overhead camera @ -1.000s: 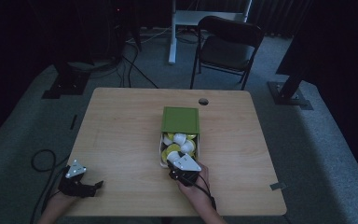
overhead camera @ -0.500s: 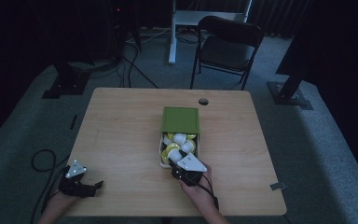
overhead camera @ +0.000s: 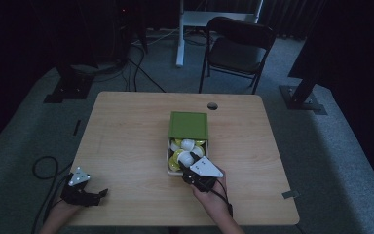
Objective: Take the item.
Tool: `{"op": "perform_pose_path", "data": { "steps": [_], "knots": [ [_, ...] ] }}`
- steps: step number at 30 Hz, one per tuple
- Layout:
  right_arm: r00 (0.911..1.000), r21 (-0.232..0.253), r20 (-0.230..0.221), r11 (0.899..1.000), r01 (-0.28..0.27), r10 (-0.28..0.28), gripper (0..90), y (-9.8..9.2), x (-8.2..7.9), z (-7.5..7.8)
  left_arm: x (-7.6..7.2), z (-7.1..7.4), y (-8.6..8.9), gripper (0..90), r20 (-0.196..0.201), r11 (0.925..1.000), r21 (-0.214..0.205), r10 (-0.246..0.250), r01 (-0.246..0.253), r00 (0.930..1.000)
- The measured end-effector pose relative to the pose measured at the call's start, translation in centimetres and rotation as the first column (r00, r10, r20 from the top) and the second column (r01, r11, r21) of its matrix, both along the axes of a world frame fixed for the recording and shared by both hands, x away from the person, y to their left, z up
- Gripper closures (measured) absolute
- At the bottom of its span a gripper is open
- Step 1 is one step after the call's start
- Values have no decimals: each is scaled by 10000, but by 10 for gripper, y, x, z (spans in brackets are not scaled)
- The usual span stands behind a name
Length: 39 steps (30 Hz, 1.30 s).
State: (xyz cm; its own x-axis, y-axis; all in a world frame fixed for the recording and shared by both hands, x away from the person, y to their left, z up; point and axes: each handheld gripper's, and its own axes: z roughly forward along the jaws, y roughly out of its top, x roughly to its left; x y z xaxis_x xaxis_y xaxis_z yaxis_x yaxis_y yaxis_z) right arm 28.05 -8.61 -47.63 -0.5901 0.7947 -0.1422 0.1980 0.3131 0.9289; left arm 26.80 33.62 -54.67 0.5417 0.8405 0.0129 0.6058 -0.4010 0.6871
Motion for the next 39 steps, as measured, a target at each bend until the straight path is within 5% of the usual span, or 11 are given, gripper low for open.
{"op": "perform_pose_path", "data": {
  "steps": [11, 17, 39],
  "knots": [
    [9982, 311, 431, 9987, 393, -406, 490, -21, 3, 23, 0, 0, 0, 12, -1, 10000, 1, -1, 1, 10000],
    [9909, 641, 722, 9920, 1091, -1136, 490, -49, 8, 39, 0, 0, 0, 12, -1, 10000, -1, 2, -2, 10000],
    [9608, 464, 535, 9618, 2697, -2720, 491, -114, 14, 30, 0, 0, 0, 12, -1, 10000, 1, 1, -1, 10000]
  ]
}}
